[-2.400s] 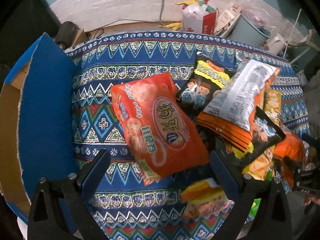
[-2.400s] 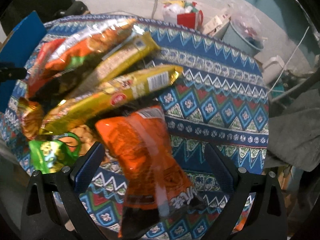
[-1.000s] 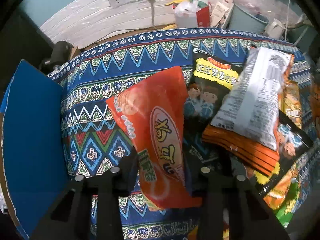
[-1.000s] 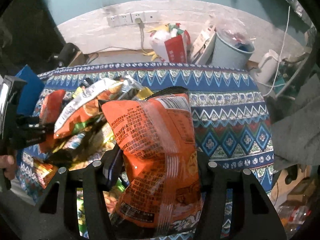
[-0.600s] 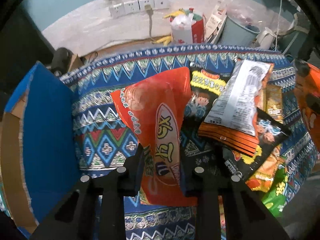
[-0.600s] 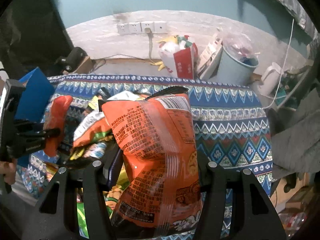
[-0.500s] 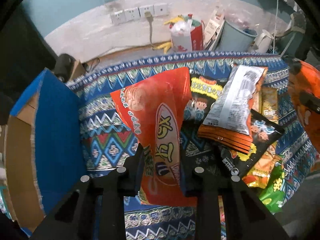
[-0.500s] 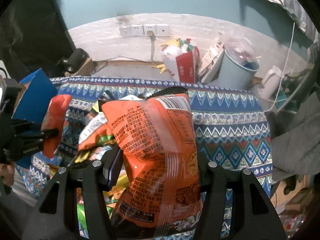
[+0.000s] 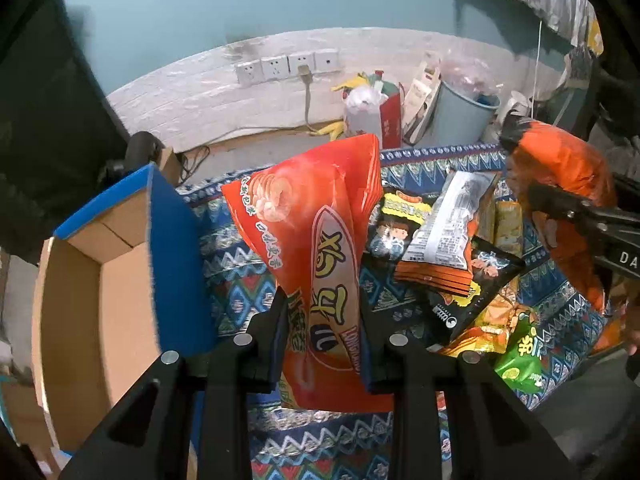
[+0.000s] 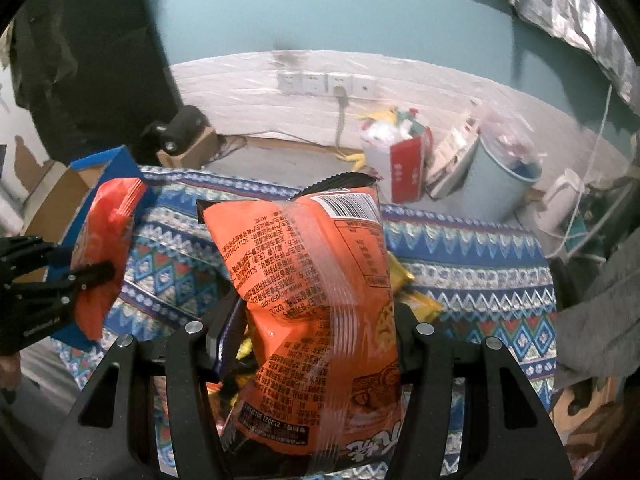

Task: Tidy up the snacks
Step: 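Carry the red-orange bag into the box and open the left tool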

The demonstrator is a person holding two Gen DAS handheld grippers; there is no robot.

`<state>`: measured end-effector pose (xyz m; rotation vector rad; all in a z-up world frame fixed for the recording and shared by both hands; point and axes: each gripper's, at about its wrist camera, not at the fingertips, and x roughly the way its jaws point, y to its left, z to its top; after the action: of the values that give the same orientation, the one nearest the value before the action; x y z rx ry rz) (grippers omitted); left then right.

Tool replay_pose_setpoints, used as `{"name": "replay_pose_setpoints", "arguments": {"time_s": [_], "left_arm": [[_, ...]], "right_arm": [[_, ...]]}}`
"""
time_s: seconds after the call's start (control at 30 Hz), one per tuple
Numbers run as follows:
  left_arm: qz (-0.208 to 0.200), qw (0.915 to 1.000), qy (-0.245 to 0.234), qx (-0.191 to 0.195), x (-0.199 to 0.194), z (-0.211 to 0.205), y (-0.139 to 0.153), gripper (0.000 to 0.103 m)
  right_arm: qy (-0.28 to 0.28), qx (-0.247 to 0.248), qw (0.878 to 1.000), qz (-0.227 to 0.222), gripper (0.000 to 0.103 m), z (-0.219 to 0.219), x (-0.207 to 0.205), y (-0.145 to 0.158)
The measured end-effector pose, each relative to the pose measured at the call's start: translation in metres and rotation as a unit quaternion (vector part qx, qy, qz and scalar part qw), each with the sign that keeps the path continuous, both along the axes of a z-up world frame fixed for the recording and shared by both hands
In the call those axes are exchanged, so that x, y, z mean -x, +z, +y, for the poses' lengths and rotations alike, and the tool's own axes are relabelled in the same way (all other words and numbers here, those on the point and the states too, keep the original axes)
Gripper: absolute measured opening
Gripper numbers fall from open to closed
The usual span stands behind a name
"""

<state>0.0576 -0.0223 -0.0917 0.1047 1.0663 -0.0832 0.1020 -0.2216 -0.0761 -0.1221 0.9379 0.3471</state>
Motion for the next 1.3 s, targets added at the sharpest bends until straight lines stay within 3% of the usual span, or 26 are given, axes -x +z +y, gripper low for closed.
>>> {"name": "replay_pose_setpoints", "arguments": {"time_s": [0.5, 1.1, 1.3], "left_arm": [[-0.043, 0.9982, 0.037, 0.020, 0.020, 0.059, 0.039, 0.030], [-0.045, 0.9933, 0.100, 0.038, 0.036, 0.133, 0.036, 0.030], [-0.036, 0.9909, 0.127, 0.025, 0.040, 0.162, 0.025, 0.030]], "right_arm": [[0.040, -0.028, 0.999, -0.002, 0.057, 0.072, 0.005, 0.038], [0.102, -0.040, 0.994, 0.003, 0.057, 0.177, 0.000, 0.041], [0.118, -0.037, 0.992, 0.011, 0.057, 0.211, 0.002, 0.034]]}}
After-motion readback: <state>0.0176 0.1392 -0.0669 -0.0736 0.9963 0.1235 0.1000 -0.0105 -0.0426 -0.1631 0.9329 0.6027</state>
